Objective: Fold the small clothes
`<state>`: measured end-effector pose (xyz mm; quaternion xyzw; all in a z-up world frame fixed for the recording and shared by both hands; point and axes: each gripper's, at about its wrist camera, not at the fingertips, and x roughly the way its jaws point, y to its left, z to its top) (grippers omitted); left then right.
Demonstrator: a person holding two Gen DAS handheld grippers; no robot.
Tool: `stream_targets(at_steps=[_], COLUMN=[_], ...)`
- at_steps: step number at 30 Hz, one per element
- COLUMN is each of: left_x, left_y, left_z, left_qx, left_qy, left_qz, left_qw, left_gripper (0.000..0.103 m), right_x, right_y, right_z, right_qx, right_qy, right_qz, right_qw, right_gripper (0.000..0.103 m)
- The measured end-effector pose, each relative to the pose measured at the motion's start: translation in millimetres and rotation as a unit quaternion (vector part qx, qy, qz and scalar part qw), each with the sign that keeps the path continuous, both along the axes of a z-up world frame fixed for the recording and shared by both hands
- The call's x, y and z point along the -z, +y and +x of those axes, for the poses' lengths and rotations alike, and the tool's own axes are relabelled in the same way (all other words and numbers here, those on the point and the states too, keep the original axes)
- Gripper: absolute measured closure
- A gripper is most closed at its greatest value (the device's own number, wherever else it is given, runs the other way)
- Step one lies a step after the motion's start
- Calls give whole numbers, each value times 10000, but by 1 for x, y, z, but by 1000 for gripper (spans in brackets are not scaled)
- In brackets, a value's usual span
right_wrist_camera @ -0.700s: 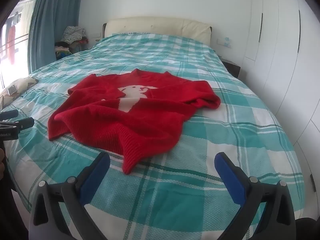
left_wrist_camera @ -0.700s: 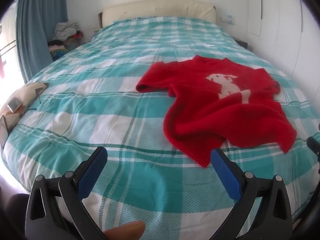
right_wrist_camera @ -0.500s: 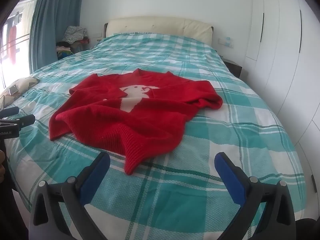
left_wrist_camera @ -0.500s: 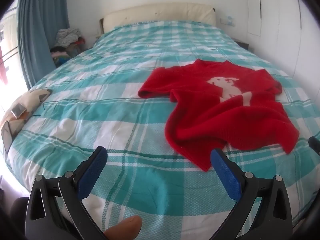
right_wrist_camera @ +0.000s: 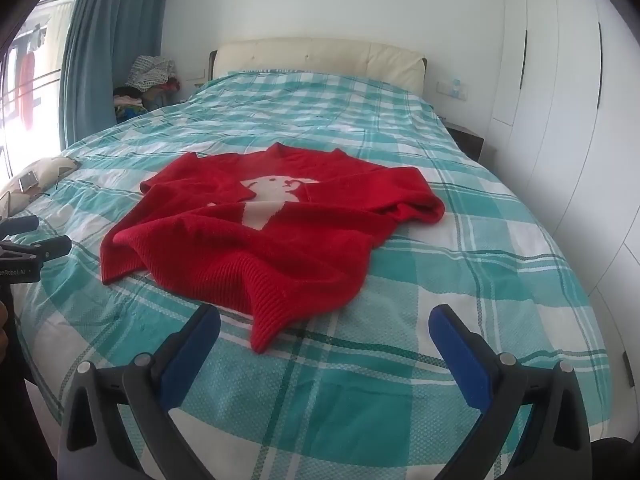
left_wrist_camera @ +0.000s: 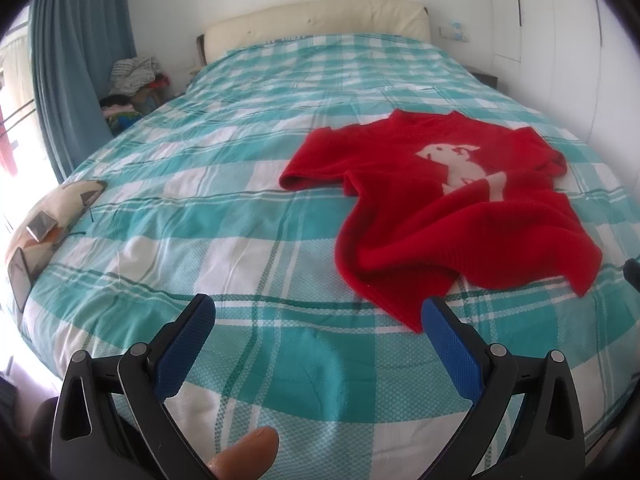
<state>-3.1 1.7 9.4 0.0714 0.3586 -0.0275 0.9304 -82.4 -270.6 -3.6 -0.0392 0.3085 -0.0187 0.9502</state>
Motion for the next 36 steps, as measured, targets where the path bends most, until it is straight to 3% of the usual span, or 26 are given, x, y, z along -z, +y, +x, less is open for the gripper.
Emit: stream_targets(at_steps=[9, 18, 36], left_x=[0, 5, 1], left_y=[4, 15, 9], left_z=[3, 10, 7], left_qx=[-98, -159, -166], left_qy=[78, 353, 257], left_qz=[-73, -461, -323], left_qw=[9999, 9982, 9990], left_gripper=[0, 0, 0], right_x=[0, 1, 3], right_y=[-2, -7, -6], right_z=[1, 3, 4], right_qx=[27, 132, 119], right_qy=[-4, 33, 54], right_qz=[65, 127, 100], right_qw=[10000, 9998, 9999], right_gripper=[0, 0, 0])
